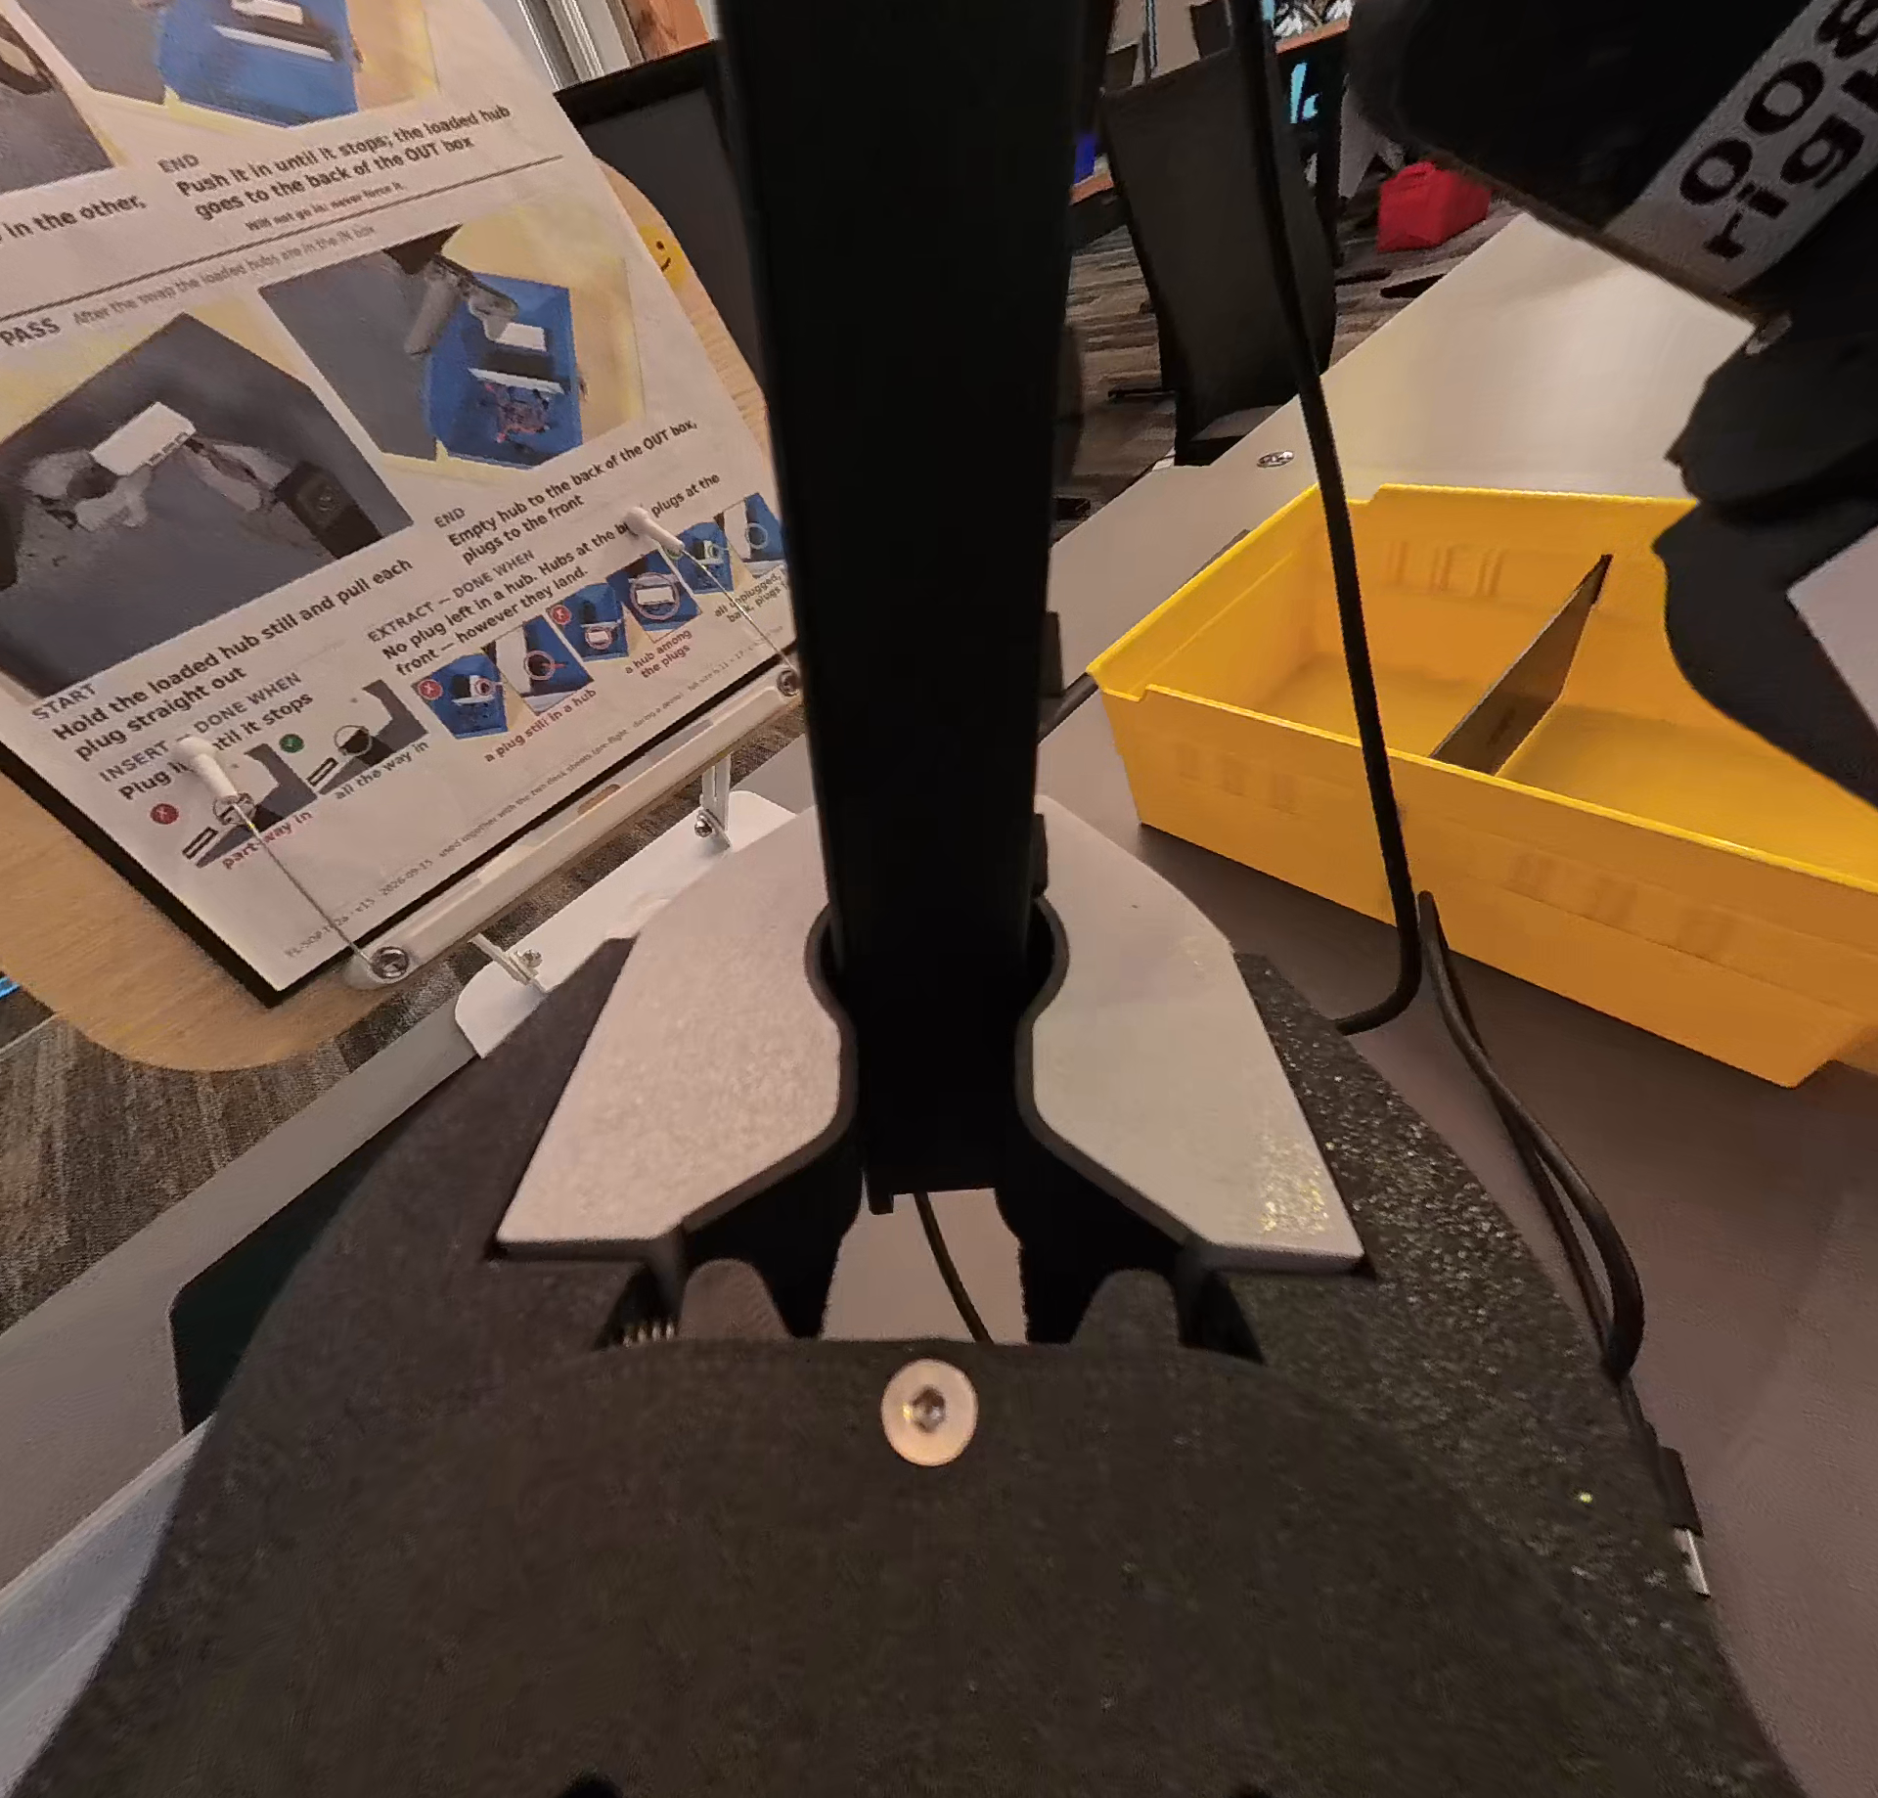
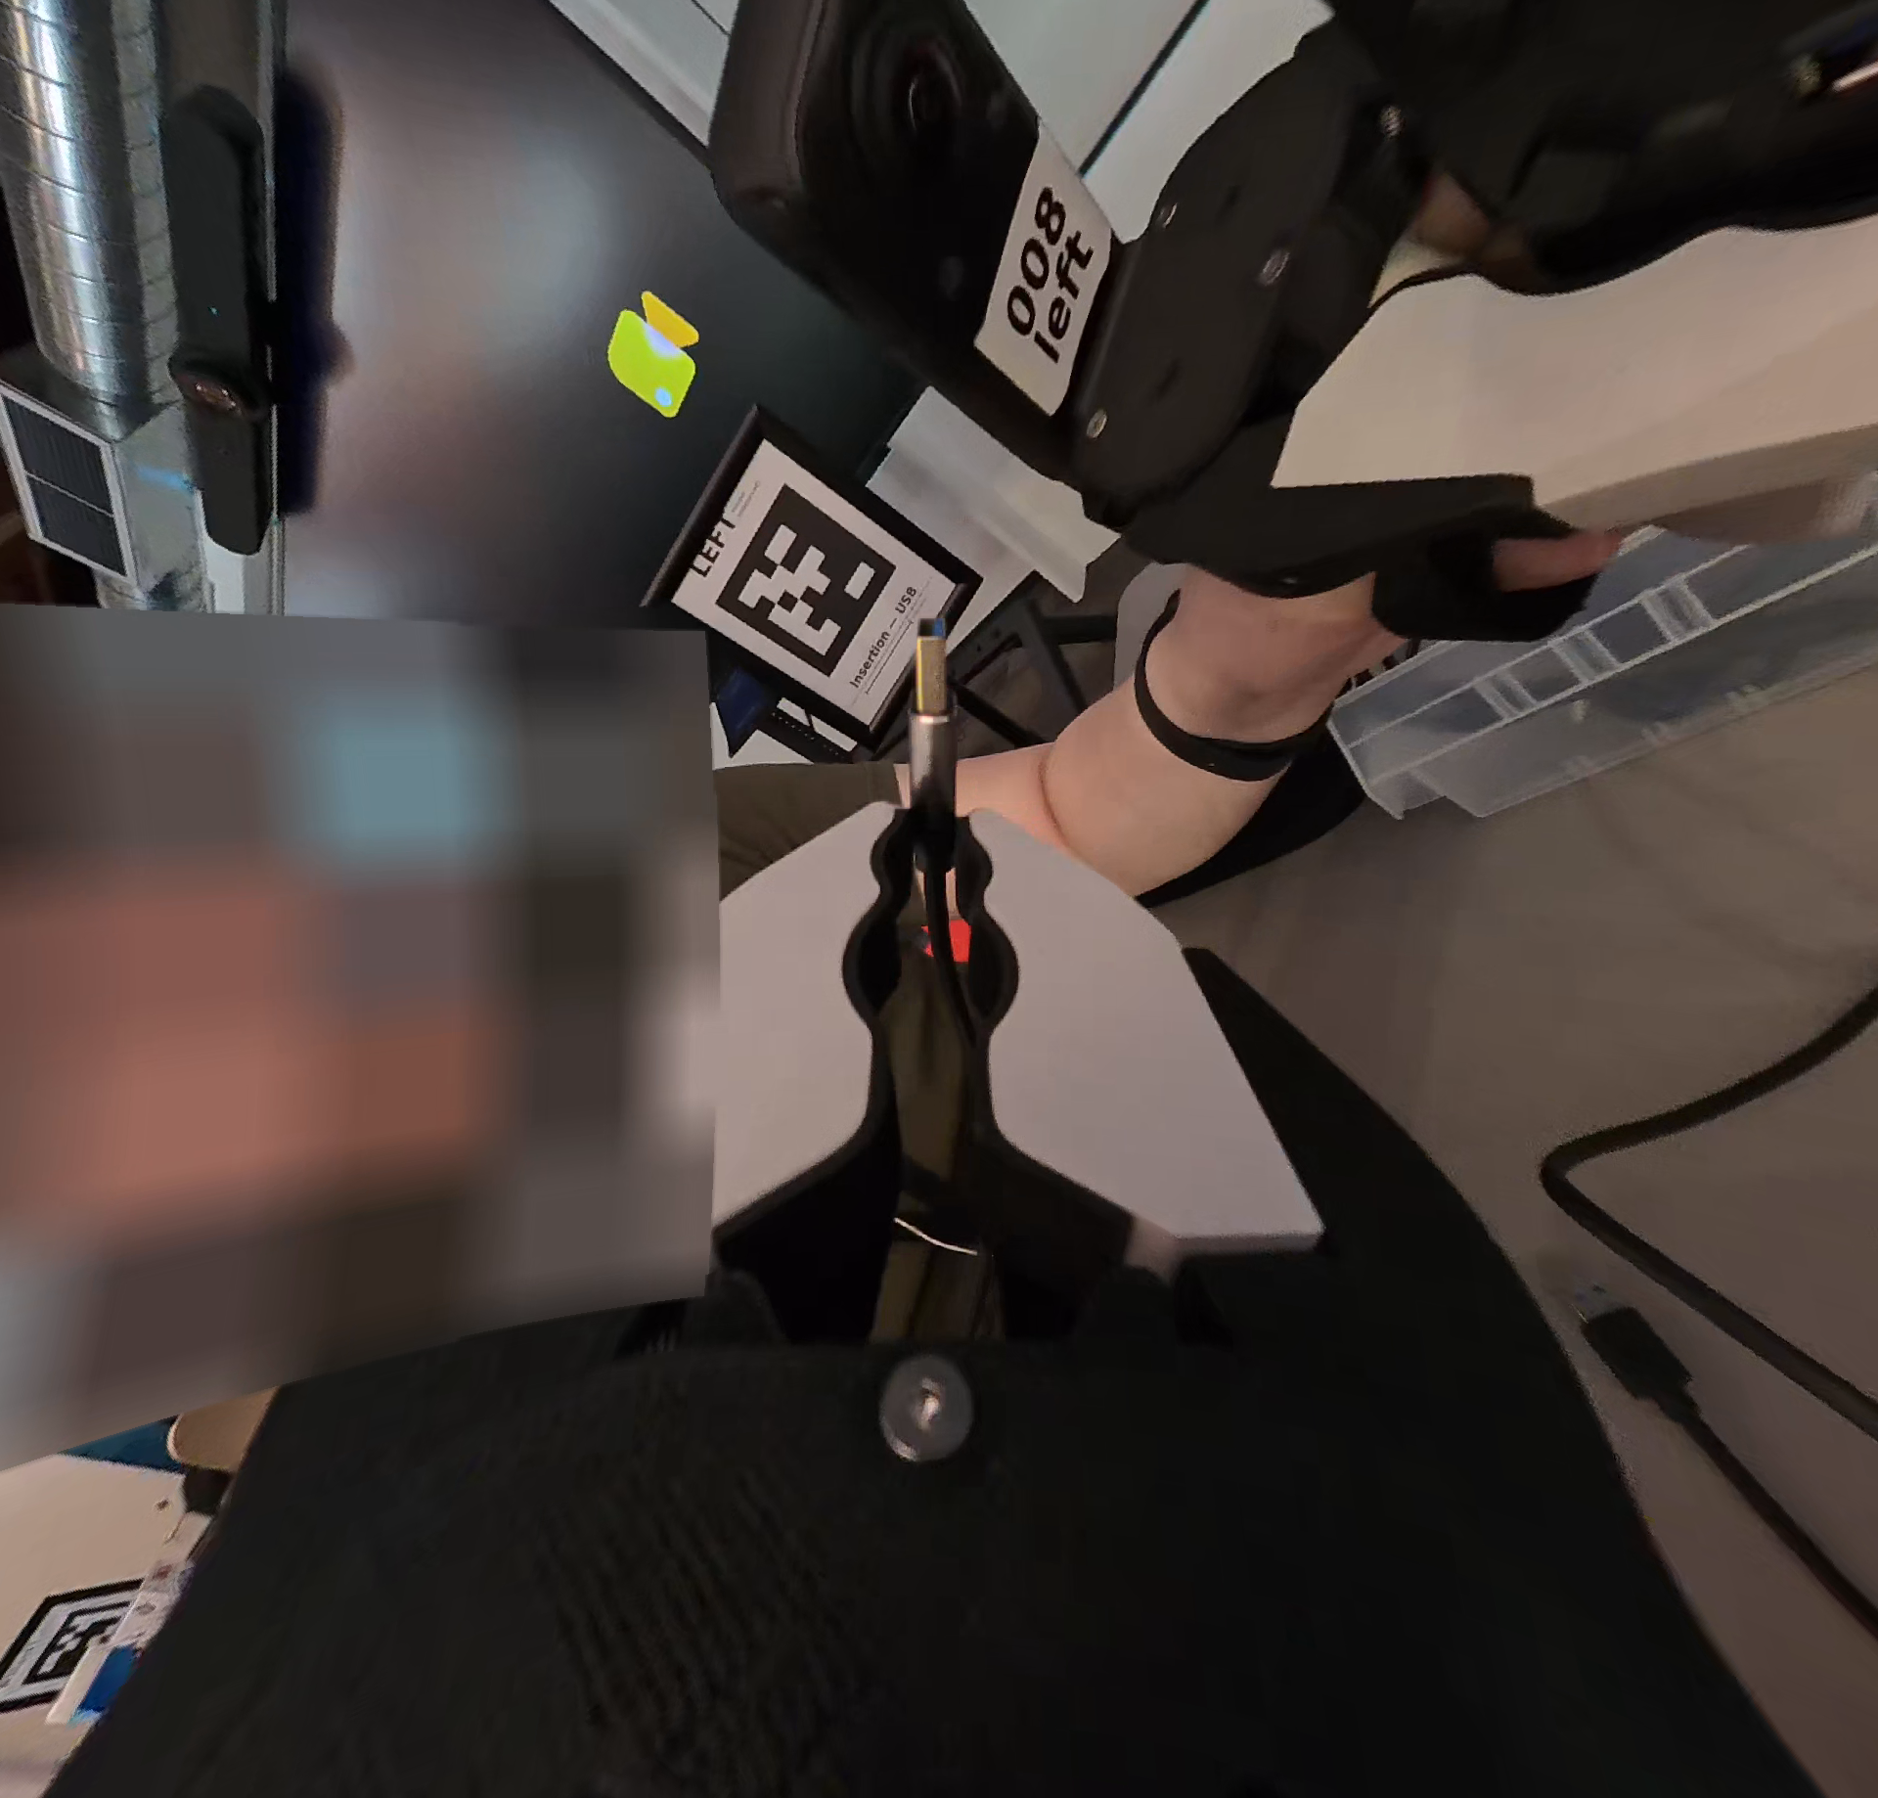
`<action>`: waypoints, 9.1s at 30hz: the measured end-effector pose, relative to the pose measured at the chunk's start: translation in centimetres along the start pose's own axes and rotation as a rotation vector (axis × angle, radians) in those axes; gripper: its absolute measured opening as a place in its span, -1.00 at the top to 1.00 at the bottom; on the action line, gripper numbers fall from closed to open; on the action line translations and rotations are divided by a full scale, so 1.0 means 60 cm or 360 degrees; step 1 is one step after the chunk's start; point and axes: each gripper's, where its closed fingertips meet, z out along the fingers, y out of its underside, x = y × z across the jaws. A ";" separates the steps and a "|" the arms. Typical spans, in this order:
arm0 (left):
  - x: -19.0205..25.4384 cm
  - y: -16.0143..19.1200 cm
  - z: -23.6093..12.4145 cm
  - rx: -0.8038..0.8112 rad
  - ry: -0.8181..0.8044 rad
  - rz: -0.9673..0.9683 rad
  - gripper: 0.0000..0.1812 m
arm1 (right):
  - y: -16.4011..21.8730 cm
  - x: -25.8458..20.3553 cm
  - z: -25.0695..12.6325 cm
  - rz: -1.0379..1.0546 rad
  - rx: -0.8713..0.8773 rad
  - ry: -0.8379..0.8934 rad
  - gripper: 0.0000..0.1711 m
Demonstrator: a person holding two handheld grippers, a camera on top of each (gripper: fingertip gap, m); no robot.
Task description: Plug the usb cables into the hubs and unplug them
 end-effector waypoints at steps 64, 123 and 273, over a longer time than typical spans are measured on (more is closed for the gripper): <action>0.111 -0.037 -0.018 0.0264 0.0464 0.0421 0.70 | -0.023 0.027 -0.085 0.0132 0.0188 -0.0102 0.91; 0.072 0.011 0.002 -0.0076 0.0419 0.0160 0.72 | -0.065 0.065 -0.102 -0.0042 0.0417 0.0216 0.75; 0.055 -0.025 0.005 0.0249 0.0109 -0.0453 0.72 | -0.147 0.056 -0.100 -0.1671 0.1224 0.1742 0.66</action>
